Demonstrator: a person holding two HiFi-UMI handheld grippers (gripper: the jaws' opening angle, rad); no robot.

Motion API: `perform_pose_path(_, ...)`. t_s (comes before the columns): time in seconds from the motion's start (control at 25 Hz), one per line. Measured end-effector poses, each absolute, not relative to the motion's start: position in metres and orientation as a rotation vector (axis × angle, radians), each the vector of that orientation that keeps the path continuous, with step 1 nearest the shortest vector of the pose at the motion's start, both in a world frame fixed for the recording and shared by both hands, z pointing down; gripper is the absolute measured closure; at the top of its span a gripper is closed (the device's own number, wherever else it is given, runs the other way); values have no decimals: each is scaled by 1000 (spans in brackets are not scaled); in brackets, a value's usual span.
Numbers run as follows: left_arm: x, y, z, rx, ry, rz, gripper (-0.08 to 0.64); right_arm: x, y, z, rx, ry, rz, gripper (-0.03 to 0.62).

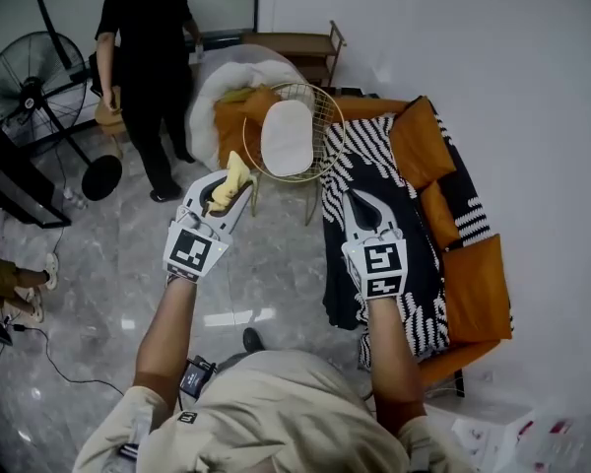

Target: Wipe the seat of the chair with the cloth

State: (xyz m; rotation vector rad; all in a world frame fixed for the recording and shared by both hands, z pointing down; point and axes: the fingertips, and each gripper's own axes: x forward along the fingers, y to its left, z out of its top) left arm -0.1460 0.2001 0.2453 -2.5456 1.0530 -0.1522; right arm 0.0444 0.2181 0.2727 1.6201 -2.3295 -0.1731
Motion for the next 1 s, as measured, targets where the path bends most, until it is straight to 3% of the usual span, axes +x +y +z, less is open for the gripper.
perform_pose_path(0.44,-181,140,268,-2609,1049,-99,442,6,168,285,1612,-2269,-143,566)
perform_pose_path(1.0,-127,26,277,-2564,1198,-244,442,54,24,303,1482,-2436,-92,566)
